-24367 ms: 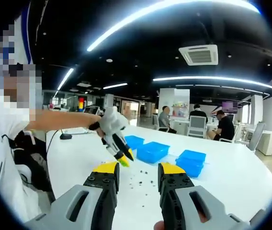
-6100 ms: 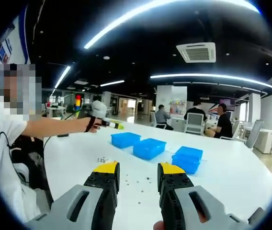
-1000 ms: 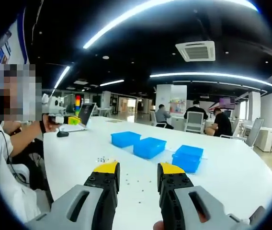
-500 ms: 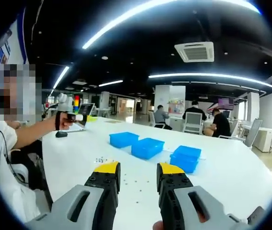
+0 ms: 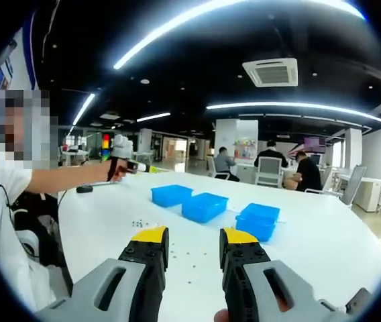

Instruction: Pick up the resistors one by one and place each resistor into its matching bin, sorting the parts by color and model until every resistor is separated into the correct bin for its type

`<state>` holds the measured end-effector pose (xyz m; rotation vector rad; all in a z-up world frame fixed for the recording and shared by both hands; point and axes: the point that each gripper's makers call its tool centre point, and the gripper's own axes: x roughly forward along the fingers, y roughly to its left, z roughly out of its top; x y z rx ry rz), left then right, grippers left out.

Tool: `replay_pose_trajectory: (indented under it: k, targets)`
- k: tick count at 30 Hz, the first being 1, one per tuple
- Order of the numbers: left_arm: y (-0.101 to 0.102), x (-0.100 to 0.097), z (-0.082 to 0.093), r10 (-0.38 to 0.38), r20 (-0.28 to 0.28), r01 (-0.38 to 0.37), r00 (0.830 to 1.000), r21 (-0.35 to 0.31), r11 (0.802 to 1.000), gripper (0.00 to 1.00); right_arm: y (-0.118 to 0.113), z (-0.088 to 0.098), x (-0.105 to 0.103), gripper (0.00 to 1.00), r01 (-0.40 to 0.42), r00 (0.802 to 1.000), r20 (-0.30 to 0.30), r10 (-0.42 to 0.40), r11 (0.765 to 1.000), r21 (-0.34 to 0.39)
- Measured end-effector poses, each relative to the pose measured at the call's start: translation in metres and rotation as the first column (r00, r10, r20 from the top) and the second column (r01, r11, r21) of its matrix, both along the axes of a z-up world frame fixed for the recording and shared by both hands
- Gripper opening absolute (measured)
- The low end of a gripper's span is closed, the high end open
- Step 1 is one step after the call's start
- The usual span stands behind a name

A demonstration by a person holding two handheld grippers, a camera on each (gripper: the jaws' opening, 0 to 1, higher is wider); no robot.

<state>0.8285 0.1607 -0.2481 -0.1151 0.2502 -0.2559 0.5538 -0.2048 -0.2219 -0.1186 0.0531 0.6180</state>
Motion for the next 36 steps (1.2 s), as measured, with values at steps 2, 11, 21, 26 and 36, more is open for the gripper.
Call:
replay_pose_trajectory:
  k: [2, 11, 21, 26, 36]
  targets:
    - [-0.002, 0.013, -0.002, -0.003, 0.005, 0.003, 1.0, -0.046, 0.999, 0.06, -0.001, 0.0, 0.001, 0.32, 0.001, 1.0, -0.001, -0.001, 1.0, -0.001]
    - [0.007, 0.034, -0.012, 0.056, -0.009, -0.056, 0.998, -0.02, 0.998, 0.06, -0.001, 0.0, 0.003, 0.32, 0.0, 1.0, -0.004, 0.0, 1.0, -0.001]
    - [0.007, 0.034, -0.019, 0.028, 0.011, -0.029, 1.0, 0.154, 0.988, 0.38, -0.001, 0.0, 0.002, 0.32, 0.0, 1.0, -0.005, 0.0, 1.0, -0.005]
    - [0.012, 0.025, -0.012, 0.036, 0.016, -0.037, 0.999, 0.132, 0.991, 0.39, 0.001, 0.0, 0.001, 0.32, -0.003, 1.0, -0.004, 0.003, 1.0, -0.005]
    - [-0.014, -0.036, 0.031, -0.132, 0.098, 0.123, 0.986, 0.097, 0.988, 0.44, 0.007, -0.005, 0.001, 0.32, -0.012, 1.0, -0.013, 0.012, 1.0, -0.011]
